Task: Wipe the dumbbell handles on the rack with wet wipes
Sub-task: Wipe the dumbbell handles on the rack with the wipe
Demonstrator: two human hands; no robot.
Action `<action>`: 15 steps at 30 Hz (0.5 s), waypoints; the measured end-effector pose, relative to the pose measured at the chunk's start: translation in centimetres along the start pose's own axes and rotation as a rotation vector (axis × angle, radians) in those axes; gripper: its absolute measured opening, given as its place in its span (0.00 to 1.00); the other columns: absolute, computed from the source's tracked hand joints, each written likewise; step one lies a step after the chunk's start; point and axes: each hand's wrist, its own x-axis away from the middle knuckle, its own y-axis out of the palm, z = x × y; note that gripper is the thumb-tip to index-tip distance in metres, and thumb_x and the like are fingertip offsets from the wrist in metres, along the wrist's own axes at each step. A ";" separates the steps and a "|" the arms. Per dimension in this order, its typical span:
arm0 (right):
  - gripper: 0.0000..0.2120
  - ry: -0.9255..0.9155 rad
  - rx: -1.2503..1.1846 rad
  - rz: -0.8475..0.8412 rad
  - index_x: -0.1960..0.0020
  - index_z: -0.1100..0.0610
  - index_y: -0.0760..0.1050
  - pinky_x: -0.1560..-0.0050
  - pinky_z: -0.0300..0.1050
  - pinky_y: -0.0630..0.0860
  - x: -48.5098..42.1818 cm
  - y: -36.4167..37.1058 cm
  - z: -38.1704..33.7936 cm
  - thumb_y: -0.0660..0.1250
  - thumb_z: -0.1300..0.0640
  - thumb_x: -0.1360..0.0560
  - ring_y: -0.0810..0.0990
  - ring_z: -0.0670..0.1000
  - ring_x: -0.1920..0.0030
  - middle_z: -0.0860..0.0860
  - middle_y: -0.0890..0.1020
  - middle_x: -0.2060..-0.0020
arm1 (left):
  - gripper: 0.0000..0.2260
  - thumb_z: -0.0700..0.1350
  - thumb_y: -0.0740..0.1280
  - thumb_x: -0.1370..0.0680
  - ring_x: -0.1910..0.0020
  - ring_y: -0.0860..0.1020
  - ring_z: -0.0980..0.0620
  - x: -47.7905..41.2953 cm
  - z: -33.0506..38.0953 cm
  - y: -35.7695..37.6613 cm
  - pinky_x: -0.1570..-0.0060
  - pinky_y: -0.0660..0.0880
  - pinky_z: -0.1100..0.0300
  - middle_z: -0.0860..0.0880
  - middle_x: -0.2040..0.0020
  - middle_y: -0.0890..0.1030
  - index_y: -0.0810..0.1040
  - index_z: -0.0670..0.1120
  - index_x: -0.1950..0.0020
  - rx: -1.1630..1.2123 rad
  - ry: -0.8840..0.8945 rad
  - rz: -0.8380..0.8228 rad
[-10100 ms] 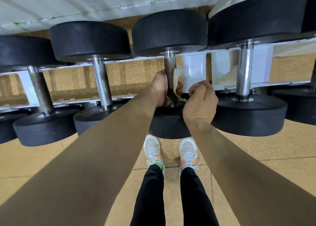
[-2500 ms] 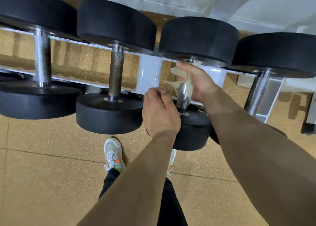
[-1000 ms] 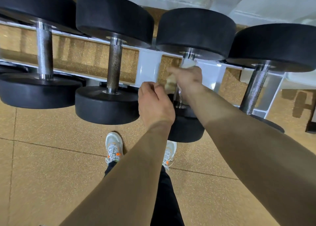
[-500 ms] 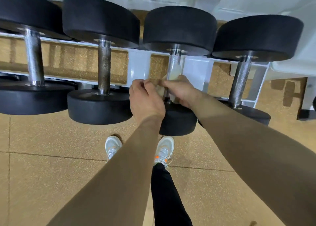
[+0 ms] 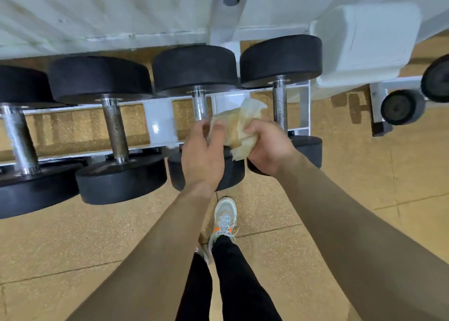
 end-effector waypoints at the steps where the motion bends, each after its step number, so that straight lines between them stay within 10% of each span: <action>1: 0.18 0.000 0.015 -0.043 0.45 0.63 0.81 0.52 0.51 0.78 0.6 -0.3 -0.1 0.59 0.68 0.30 0.81 0.57 0.52 0.60 0.81 0.52 | 0.13 0.58 0.62 0.18 0.56 0.78 0.64 0.4 0.7 0.0 0.53 0.71 0.67 0.58 0.54 0.81 0.79 0.51 0.45 0.094 -0.052 -0.050; 6: 0.16 -0.037 0.086 -0.073 0.35 0.68 0.76 0.50 0.50 0.82 3.7 -0.9 -1.4 0.67 0.63 0.21 0.83 0.59 0.45 0.63 0.83 0.44 | 0.05 0.50 0.72 0.22 0.59 0.80 0.59 0.9 2.5 -0.1 0.50 0.79 0.60 0.54 0.59 0.83 0.82 0.49 0.54 0.179 -0.031 -0.155; 10: 0.14 -0.075 0.170 0.086 0.39 0.67 0.77 0.61 0.44 0.81 4.2 -2.2 -2.0 0.72 0.62 0.22 0.87 0.54 0.57 0.57 0.86 0.56 | 0.01 0.45 0.71 0.21 0.56 0.80 0.63 1.6 4.0 1.0 0.53 0.76 0.68 0.55 0.56 0.83 0.81 0.50 0.52 0.137 0.106 -0.122; 15: 0.12 0.023 0.180 0.307 0.46 0.71 0.78 0.61 0.47 0.81 2.7 -5.8 -3.1 0.58 0.75 0.25 0.84 0.60 0.55 0.60 0.83 0.58 | 0.01 0.44 0.70 0.20 0.51 0.80 0.57 2.5 6.3 4.8 0.48 0.78 0.58 0.54 0.54 0.83 0.81 0.50 0.51 0.165 0.142 -0.094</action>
